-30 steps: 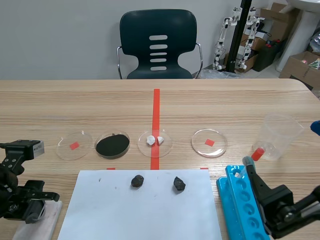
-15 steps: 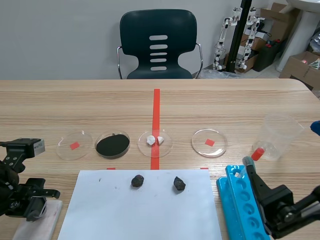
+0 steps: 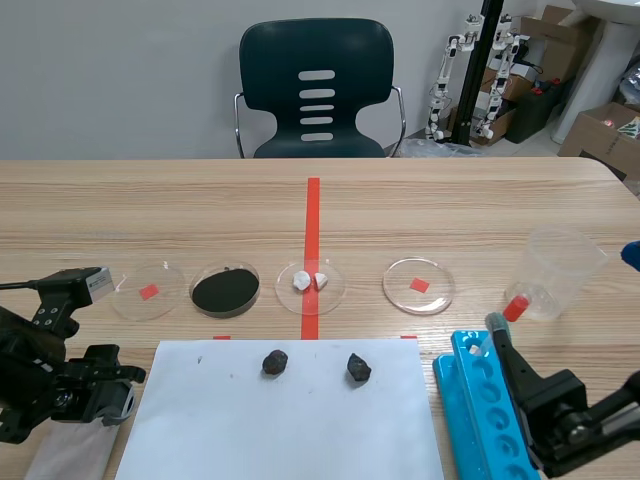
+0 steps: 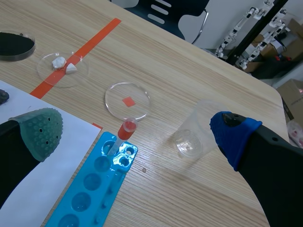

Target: Rub the mineral on the streak plate

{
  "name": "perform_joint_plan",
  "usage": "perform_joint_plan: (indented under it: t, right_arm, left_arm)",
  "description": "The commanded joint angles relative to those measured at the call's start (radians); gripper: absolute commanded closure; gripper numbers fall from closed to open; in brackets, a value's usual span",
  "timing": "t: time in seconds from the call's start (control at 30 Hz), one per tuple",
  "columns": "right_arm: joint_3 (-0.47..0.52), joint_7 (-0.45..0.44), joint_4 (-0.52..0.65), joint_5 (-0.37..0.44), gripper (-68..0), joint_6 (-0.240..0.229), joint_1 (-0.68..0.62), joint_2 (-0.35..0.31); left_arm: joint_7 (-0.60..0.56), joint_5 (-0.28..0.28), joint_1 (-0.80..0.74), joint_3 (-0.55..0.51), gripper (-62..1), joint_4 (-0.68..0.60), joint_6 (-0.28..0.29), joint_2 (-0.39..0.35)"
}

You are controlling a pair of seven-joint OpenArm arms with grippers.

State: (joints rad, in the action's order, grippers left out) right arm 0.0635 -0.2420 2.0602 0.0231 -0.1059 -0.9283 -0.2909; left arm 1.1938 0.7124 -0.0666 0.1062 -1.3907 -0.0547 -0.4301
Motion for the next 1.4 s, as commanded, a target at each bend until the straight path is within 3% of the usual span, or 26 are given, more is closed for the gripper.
perform_joint_plan:
  t: [0.0,0.07,0.43,0.83,0.97,1.37]
  right_arm:
    - [0.003,-0.015,0.018,0.006,-67.9,0.004,0.004,0.000]
    - [0.003,-0.015,0.018,0.006,-67.9,0.004,0.004,0.000]
    - [0.003,-0.015,0.018,0.006,-67.9,0.004,0.004,0.000]
    - [0.003,-0.014,0.018,0.006,-67.9,0.004,0.004,0.000]
    - [0.003,-0.014,0.018,0.006,-67.9,0.004,0.004,0.000]
    - [0.003,-0.014,0.018,0.006,-67.9,0.004,0.004,0.000]
  left_arm:
    - [-0.001,0.006,0.003,0.001,-11.3,0.000,-0.002,-0.002]
    - [-0.001,-0.014,0.003,0.001,-11.3,0.000,-0.002,-0.002]
    - [0.064,-0.267,0.003,0.001,-11.3,-0.031,-0.074,-0.003]
    - [0.142,-0.377,0.000,0.001,-11.3,-0.092,-0.120,-0.003]
    - [0.138,-0.330,-0.003,0.002,-11.3,-0.092,-0.119,-0.002]
    - [0.089,-0.068,-0.002,0.002,-11.3,-0.092,-0.116,-0.002]
